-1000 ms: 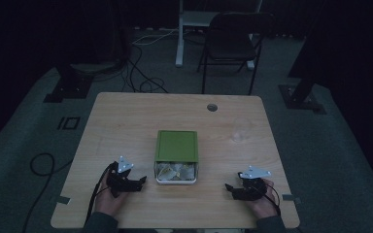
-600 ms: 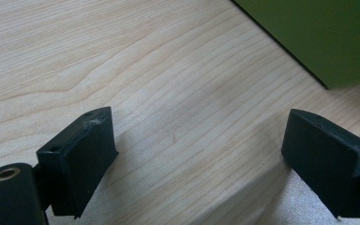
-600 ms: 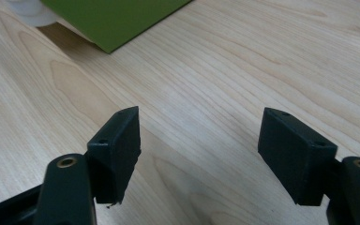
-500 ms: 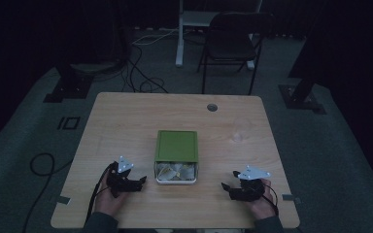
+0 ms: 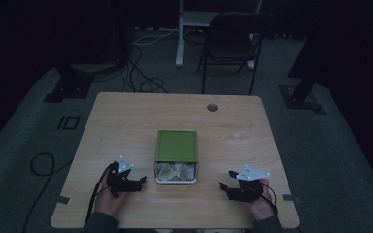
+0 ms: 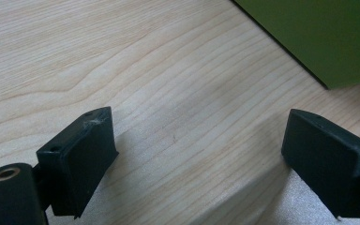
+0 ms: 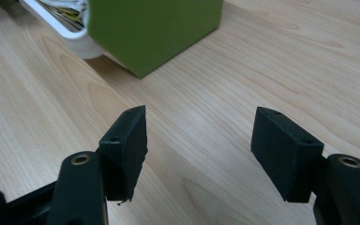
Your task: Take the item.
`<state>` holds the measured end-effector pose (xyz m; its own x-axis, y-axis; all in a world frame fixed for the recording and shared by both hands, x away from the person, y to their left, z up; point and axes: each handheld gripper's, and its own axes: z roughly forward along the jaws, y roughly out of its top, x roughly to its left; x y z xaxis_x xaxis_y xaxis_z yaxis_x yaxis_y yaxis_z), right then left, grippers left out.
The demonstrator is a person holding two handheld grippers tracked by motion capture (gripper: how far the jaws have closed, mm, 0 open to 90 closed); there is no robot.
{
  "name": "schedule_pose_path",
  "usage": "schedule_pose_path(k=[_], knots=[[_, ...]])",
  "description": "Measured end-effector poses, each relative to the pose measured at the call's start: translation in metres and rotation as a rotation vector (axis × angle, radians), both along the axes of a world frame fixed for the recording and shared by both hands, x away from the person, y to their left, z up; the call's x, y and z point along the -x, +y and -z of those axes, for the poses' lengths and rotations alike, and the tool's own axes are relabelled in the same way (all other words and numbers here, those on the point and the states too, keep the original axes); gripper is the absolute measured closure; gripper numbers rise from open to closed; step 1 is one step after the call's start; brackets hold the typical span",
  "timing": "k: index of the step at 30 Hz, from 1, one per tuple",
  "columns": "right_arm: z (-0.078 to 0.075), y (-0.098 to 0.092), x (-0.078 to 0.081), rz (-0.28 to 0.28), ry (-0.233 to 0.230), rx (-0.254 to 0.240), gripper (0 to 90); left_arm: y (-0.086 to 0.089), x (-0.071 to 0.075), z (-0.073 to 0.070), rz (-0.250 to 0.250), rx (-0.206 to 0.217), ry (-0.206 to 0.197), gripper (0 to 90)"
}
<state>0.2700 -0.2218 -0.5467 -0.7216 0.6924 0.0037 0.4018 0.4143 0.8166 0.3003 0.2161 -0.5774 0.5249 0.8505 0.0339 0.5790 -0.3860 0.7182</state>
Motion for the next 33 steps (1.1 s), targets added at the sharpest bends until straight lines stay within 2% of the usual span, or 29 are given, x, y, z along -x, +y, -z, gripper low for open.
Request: schedule_pose_path(k=[13,33], knots=[[-0.007,0.014,0.006,-0.043,-0.018,0.001,36.0,0.0,0.0,0.0,0.0,0.0,0.0,10.8],[-0.009,0.028,0.011,-0.087,-0.019,-0.014,37.8,0.0,0.0,0.0,-0.001,0.0,0.0,10.8]])
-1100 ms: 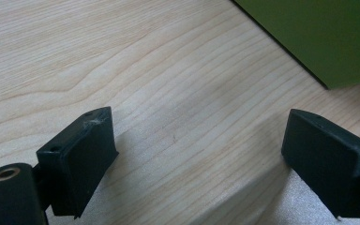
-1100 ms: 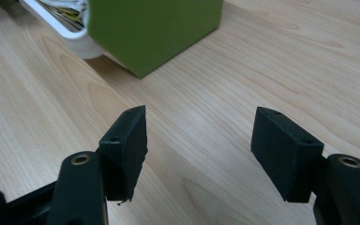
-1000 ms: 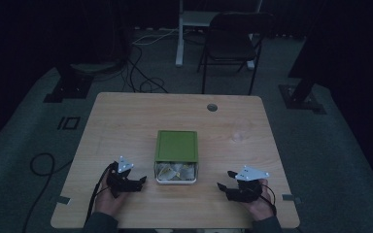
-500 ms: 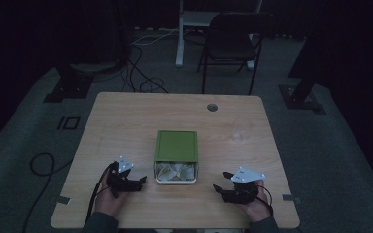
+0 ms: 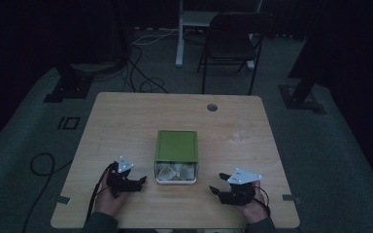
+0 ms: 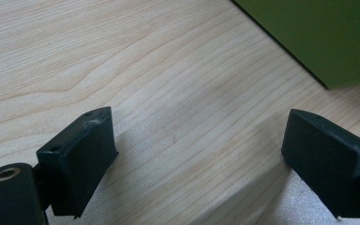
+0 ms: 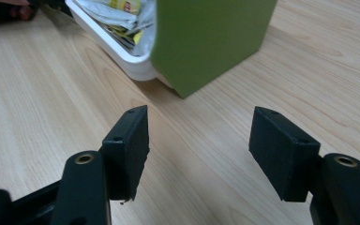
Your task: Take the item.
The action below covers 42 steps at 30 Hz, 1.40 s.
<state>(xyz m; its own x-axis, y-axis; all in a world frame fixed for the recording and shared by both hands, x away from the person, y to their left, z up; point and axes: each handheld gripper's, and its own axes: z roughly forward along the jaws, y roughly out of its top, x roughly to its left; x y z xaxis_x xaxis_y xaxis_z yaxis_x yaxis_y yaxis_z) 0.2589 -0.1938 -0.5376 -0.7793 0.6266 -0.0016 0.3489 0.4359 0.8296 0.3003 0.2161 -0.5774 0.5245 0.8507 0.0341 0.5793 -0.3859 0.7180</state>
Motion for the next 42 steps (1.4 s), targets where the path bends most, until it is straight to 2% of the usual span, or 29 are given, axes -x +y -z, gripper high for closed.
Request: schedule_pose_path(k=[10,34,42], knots=[[-0.006,0.011,0.0,-0.039,0.002,-0.023,40.3,0.0,0.0,0.0,0.0,0.0,0.0,10.8],[-0.015,0.045,0.005,-0.145,-0.01,-0.036,43.7,0.0,0.0,0.0,0.0,0.0,0.0,10.9],[-0.016,0.059,0.005,-0.184,-0.012,-0.038,49.7,0.0,0.0,0.0,0.0,0.0,0.0,10.9]])
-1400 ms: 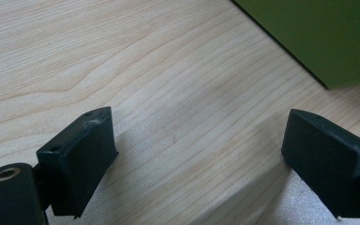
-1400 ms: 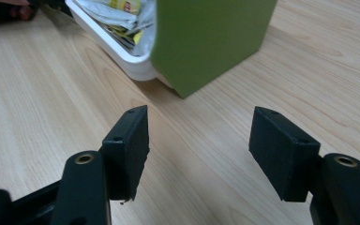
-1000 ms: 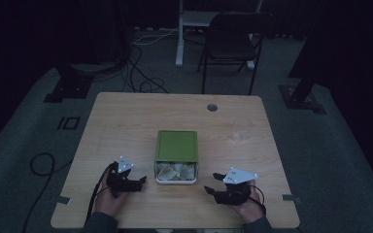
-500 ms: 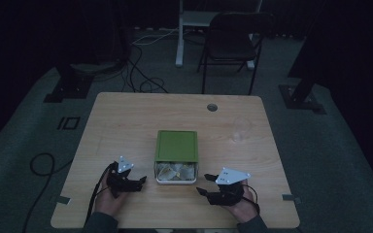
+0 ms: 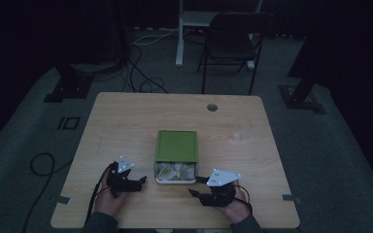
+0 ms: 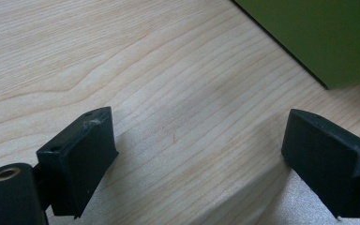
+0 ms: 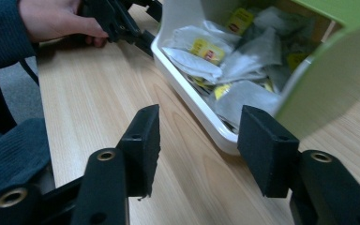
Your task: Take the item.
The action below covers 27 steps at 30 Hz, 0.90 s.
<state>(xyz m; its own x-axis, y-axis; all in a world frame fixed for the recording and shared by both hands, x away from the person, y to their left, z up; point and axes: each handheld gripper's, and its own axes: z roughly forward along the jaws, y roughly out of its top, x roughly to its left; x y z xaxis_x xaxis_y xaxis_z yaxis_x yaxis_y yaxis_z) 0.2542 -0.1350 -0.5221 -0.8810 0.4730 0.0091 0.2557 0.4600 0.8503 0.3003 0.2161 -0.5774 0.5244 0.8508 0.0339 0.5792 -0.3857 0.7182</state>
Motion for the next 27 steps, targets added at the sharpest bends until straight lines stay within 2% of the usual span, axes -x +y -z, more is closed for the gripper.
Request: schedule_pose_path(k=[17,27], knots=[[0.005,0.038,-0.007,-0.063,-0.02,0.022,49.9,0.0,0.0,0.0,0.0,0.0,0.0,10.9],[0.006,0.051,-0.011,-0.024,-0.033,0.044,57.0,0.0,0.0,0.0,0.0,0.0,0.0,10.8]])
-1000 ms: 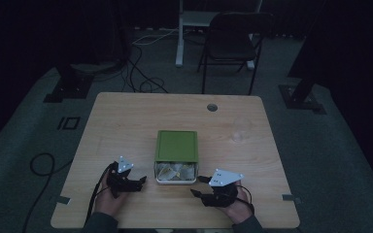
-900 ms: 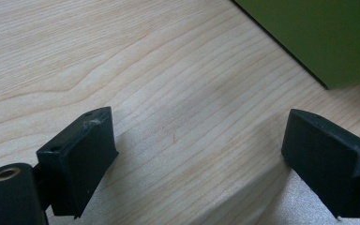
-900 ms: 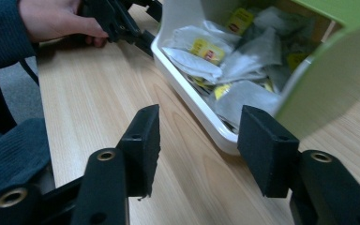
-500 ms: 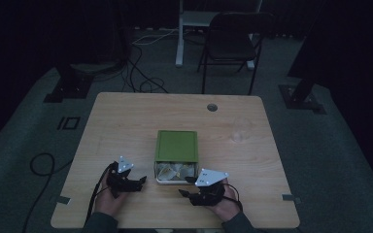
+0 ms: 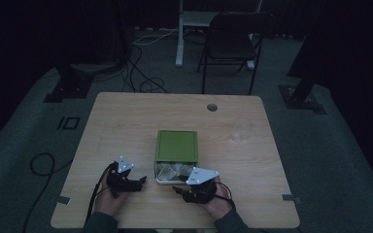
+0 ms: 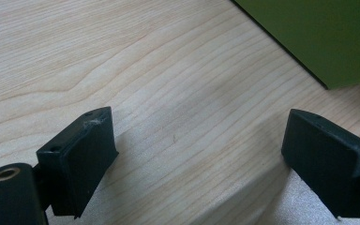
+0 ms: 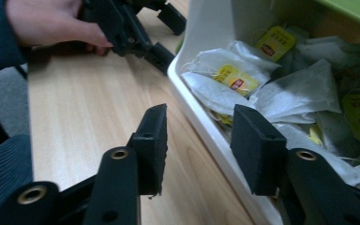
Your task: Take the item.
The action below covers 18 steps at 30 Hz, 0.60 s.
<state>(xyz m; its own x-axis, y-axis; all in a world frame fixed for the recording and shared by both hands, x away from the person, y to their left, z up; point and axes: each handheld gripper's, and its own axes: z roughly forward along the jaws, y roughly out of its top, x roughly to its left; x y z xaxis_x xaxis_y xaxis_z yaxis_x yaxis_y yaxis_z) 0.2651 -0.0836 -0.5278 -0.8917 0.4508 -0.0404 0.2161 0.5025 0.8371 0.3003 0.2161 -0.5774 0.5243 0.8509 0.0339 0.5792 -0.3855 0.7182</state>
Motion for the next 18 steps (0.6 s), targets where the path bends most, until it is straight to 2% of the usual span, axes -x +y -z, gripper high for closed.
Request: schedule_pose_path(k=[5,18], knots=[[0.004,0.006,-0.004,0.009,0.007,0.014,63.0,0.0,0.0,0.0,0.0,0.0,0.0,10.9],[0.007,0.013,-0.01,0.003,0.014,0.032,67.4,0.0,0.0,0.0,0.0,0.0,0.0,10.9]])
